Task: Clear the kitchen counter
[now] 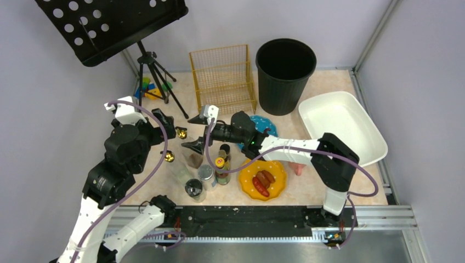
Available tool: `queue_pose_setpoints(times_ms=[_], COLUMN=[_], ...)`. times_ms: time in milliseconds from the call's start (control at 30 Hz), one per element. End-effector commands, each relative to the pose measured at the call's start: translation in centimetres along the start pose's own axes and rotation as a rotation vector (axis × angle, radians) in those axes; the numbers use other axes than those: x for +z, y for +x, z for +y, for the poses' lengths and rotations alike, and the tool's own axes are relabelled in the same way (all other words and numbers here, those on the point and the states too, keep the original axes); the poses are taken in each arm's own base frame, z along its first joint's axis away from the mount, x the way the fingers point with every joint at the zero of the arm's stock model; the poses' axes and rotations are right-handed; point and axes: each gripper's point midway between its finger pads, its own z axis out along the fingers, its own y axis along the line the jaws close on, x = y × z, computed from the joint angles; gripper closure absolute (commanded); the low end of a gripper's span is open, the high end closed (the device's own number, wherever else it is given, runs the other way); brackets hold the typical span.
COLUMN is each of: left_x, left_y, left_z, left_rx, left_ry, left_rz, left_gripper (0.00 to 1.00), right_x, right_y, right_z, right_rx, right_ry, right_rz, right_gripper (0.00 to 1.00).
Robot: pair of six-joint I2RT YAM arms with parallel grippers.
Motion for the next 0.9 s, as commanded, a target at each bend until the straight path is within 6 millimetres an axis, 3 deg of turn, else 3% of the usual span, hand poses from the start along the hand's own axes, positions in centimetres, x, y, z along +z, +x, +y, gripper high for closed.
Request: queue_pose_setpoints(times_ms=[0,433,867], left_x=[-0.6,-0.7,-0.5], left_y=[-1.7,-1.8,-1.8], left_z=[-0.5,-0.4,-0.5], left_rx=[-0.031,-0.015,-0.013], left_ry=[0.039,0.036,0.038], left_rz=[-0.066,-0.068,-0.066], left_gripper=[0.01,0.01,0.01], right_x=[1.9,3.0,3.6], right_y=[-3.5,-1.6,0.0], right_z=[0.5,1.0,1.4], right_rx=[-0.033,0.038,0.079], right_ry=[-0.025,-0.038,-0.057], right_rz=[-0.124,-0.138,-0.134], right_gripper=[0.09,0.14,0.31])
